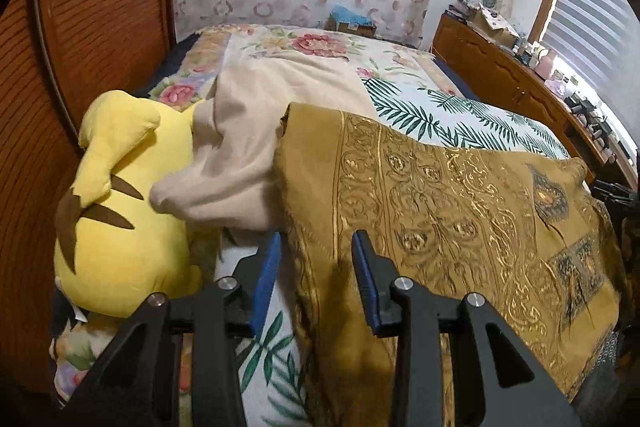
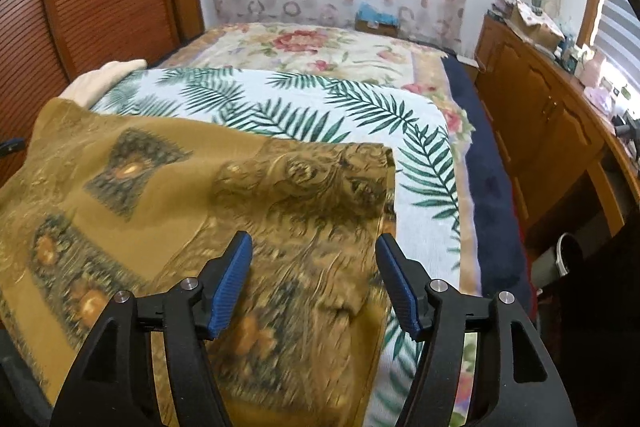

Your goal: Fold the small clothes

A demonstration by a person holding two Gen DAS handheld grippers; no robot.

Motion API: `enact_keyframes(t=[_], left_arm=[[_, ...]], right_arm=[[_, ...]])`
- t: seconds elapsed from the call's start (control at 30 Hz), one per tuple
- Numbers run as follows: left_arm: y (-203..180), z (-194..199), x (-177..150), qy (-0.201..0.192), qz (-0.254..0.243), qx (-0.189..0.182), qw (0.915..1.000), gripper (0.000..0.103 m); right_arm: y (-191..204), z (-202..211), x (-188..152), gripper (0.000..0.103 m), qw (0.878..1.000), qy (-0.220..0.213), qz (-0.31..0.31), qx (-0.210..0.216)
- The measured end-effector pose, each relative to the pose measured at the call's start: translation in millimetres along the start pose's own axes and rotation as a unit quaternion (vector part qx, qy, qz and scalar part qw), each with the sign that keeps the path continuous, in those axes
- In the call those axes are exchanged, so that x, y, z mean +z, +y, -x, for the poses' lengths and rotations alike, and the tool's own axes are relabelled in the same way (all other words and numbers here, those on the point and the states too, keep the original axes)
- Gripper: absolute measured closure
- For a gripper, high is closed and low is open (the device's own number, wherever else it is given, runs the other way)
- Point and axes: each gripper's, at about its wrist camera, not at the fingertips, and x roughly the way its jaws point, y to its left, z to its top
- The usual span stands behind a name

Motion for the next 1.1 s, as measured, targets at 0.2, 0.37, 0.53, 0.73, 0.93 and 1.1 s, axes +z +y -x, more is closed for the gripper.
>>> enact_keyframes(t=[0.2, 0.37, 0.53, 0.73, 0.93, 1.1], left_arm=[[0.0, -22.6, -2.9, 0.026, -0.002, 0.008, 0.9996, 0.068], [1.8, -26.5, -8.0, 0.026, 0.001, 0.007, 0.9996, 0.068], [1.9, -27.2, -7.8, 0.022, 0.002, 0.007, 0.9997, 0.068], [-1.6, -25.5, -11.5, 0.017, -0.008, -0.027, 0.9995, 0.088], [-16.0, -1.0, -11.1, -0.024, -0.031, -0.041, 0.9984, 0.102], [-36.4, 36.1, -4.1, -0.076, -0.055, -0.048, 0.9944, 0.102]], right_arm=[[-5.1, -16.8, 2.4, 0.036, 1.000, 0.011, -0.007, -0.021], [-12.6, -25.5, -3.2, 0.033, 0.999, 0.021, -0.014, -0.034], [-20.5, -36.8, -4.0, 0.032, 0.999, 0.033, -0.032, -0.019], [-23.9, -39.4, 0.7, 0.032, 0.998, 0.024, -0.049, 0.012], [-15.0, -37.4, 1.4, 0.077, 0.999, 0.019, -0.019, 0.018], [-10.1, -27.3, -4.9, 0.097, 0.999, 0.003, -0.007, 0.046]])
